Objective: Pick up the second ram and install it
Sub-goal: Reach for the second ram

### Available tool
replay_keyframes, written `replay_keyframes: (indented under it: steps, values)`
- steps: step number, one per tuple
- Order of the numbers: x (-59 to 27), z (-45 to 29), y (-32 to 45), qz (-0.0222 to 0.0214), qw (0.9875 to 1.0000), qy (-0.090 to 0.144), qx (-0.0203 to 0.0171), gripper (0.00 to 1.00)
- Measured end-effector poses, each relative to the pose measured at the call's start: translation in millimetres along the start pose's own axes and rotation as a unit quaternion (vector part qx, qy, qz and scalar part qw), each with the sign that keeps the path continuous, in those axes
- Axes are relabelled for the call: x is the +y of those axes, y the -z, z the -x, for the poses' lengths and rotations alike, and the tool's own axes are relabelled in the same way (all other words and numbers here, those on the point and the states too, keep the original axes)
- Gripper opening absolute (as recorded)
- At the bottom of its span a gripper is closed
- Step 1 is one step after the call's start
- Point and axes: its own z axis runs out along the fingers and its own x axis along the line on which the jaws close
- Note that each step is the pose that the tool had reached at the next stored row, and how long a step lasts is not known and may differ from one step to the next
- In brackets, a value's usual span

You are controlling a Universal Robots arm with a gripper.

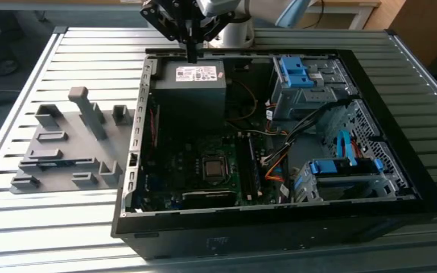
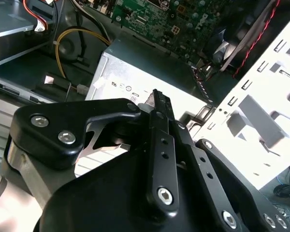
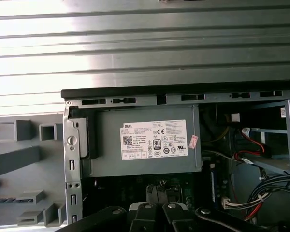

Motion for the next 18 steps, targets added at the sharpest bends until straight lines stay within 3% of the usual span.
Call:
replay_keyframes:
  steps: [18]
  values:
    - [-0.5,-5.5,-0.3,0.0000,1.0000,0.000,0.0000,0.11]
